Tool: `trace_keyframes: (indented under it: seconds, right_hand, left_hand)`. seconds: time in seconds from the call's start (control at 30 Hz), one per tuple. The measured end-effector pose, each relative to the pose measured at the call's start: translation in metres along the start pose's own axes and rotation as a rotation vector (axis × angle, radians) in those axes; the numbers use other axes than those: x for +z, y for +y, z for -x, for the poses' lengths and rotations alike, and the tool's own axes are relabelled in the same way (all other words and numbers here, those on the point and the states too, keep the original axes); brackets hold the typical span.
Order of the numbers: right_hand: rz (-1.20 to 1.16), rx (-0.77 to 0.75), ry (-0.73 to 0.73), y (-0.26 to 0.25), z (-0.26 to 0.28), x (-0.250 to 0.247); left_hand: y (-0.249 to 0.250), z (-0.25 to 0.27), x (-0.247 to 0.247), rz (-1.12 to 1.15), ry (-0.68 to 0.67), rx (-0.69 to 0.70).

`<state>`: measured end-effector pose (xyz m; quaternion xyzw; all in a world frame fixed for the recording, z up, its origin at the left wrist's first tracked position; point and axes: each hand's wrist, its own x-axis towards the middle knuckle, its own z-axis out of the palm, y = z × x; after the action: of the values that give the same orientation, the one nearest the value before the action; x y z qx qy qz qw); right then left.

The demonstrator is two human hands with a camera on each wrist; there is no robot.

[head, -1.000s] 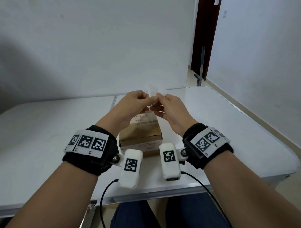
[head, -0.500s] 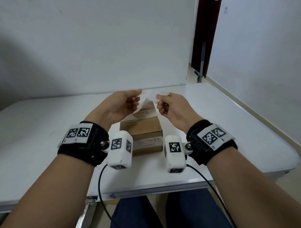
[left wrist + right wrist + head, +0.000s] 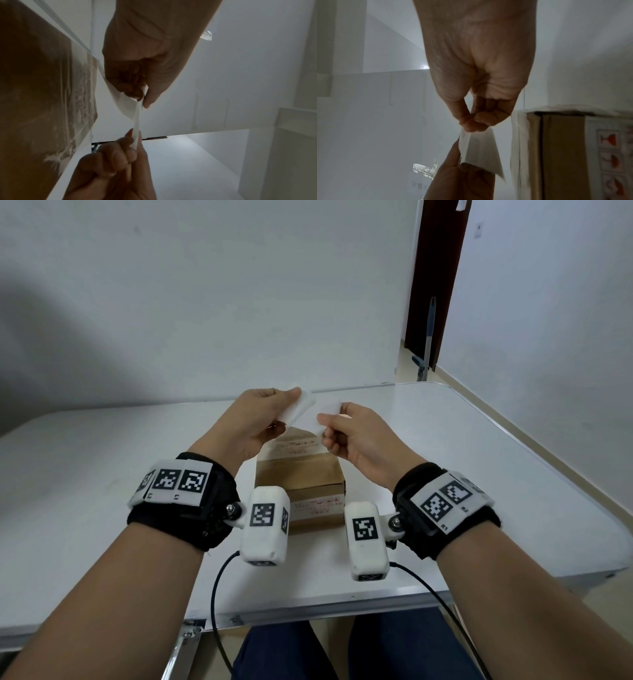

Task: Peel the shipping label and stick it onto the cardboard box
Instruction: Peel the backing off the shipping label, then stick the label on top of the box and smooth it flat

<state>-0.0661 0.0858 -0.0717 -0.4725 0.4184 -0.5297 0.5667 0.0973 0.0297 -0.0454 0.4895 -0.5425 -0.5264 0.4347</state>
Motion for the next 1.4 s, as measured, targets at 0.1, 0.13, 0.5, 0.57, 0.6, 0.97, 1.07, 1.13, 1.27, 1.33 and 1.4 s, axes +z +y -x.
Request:
trace_keyframes:
  seconds: [0.1,0.13,0.5,0.57,0.6,0.97,1.07,1.13,1.27,1.33,1.4]
  right_hand:
    - [0.048,0.002,0.005,-0.004,0.003,-0.002]
    - [0.051,0.005,0.011,-0.005,0.003,-0.002]
    - [0.092,0.001,0.133,-0.003,-0.003,-0.011]
    - [0.037,0.028,0.139,-0.004,-0.004,-0.012]
    - [0.015,0.041,0.143,-0.003,-0.004,-0.012]
    - [-0.151,0.152,0.204,0.008,-0.003,-0.033]
    - [-0.211,0.195,0.232,0.015,-0.004,-0.04]
    - [-0.241,0.217,0.264,0.019,-0.004,-0.044]
    - [-0.294,0.259,0.342,0.024,-0.005,-0.056]
    - [-0.302,0.278,0.349,0.027,-0.004,-0.061]
    - [-0.303,0.297,0.348,0.028,-0.004,-0.065]
  left_hand:
    - [-0.001,0.001,0.002,0.002,-0.02,0.046]
    - [-0.001,0.002,0.004,-0.012,-0.038,0.055]
    - [-0.003,0.003,0.007,0.201,-0.018,0.029]
    - [-0.005,0.002,0.007,0.255,0.01,-0.007]
    - [-0.005,0.0,0.007,0.286,0.026,-0.027]
    - [-0.01,-0.017,-0.009,0.432,0.167,-0.122]
    - [-0.014,-0.022,-0.01,0.442,0.211,-0.13]
    - [-0.014,-0.023,-0.01,0.453,0.235,-0.133]
    - [-0.015,-0.025,-0.012,0.437,0.262,-0.125]
    - [-0.016,-0.027,-0.012,0.426,0.264,-0.111]
    - [-0.016,-0.027,-0.01,0.415,0.288,-0.092]
